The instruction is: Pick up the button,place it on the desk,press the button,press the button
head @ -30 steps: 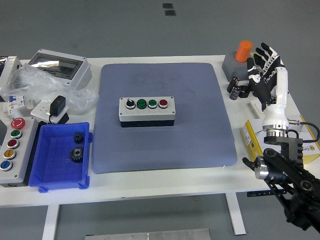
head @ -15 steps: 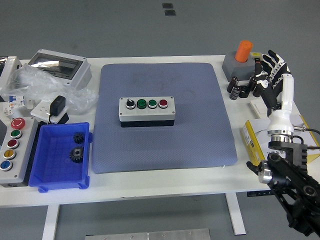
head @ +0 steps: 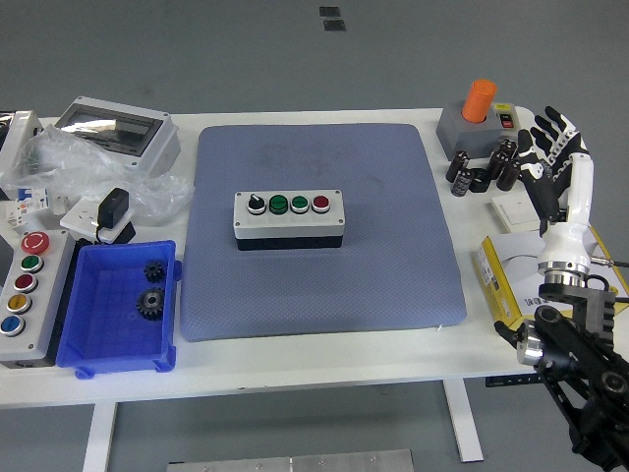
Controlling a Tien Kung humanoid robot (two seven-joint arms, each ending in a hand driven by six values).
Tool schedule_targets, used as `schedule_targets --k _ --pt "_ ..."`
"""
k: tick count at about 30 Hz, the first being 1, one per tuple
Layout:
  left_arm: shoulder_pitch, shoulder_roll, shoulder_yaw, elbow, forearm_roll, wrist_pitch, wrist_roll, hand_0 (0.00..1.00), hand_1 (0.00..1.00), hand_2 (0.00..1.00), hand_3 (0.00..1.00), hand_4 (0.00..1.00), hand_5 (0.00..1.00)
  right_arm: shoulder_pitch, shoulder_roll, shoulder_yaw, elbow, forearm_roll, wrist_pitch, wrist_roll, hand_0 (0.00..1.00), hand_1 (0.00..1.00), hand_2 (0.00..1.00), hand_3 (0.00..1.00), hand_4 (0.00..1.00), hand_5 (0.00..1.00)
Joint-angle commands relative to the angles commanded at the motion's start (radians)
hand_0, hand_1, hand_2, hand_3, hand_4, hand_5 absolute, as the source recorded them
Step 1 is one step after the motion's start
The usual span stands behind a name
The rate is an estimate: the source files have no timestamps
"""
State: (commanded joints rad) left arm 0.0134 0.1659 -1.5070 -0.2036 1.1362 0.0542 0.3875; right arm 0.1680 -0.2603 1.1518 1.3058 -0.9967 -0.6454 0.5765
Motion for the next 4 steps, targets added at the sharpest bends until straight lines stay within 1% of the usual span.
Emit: schedule_targets --k 4 --pt "0.005 0.01 -0.001 -0.001 -0.014 0.003 0.002 0.634 0.643 0.538 0.608 0.579 0.212 0.0 0.0 0.02 -0.019 -0.018 0.0 -0.013 0.844 0.792 0.812 0.851 0.868 0.621"
